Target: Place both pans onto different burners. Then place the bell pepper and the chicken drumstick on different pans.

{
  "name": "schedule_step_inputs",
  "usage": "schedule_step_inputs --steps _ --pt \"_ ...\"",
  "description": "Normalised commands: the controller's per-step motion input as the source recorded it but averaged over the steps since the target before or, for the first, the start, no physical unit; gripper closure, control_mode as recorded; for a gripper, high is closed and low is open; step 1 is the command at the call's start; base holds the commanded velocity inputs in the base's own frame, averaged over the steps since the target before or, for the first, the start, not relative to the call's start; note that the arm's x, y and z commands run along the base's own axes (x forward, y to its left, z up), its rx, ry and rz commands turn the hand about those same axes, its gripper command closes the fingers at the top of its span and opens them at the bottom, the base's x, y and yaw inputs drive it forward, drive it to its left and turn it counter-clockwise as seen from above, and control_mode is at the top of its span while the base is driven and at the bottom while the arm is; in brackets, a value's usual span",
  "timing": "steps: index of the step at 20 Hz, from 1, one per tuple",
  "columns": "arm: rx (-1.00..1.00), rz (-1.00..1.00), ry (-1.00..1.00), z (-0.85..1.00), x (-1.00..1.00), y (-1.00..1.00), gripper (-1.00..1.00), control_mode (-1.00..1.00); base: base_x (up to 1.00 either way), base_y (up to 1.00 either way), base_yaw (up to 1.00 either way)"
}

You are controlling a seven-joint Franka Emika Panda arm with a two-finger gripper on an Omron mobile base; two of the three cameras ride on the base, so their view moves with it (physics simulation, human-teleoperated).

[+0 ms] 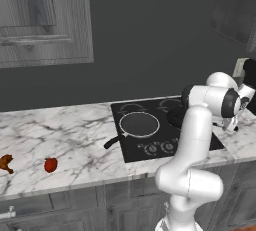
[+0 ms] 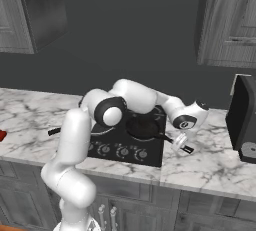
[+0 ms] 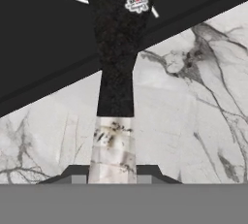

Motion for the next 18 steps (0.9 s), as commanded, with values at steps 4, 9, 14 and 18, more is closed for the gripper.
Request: schedule_step_inputs --steps 4,9,14,18 --pt "0.00 0.04 0.00 -0.15 0.00 -0.20 1.00 -1.00 0.00 0.00 0.00" --pt "0.00 0.03 0.00 -0.07 0.00 -0.09 1.00 -1.00 0.00 0.00 0.00" --pt "0.00 0.00 0.00 0.00 0.00 0.00 1.00 -1.00 0.00 0.00 0.00" --pt "0.00 0.00 0.00 0.00 0.03 0.00 -1.00 -1.00 0.00 0.00 0.00"
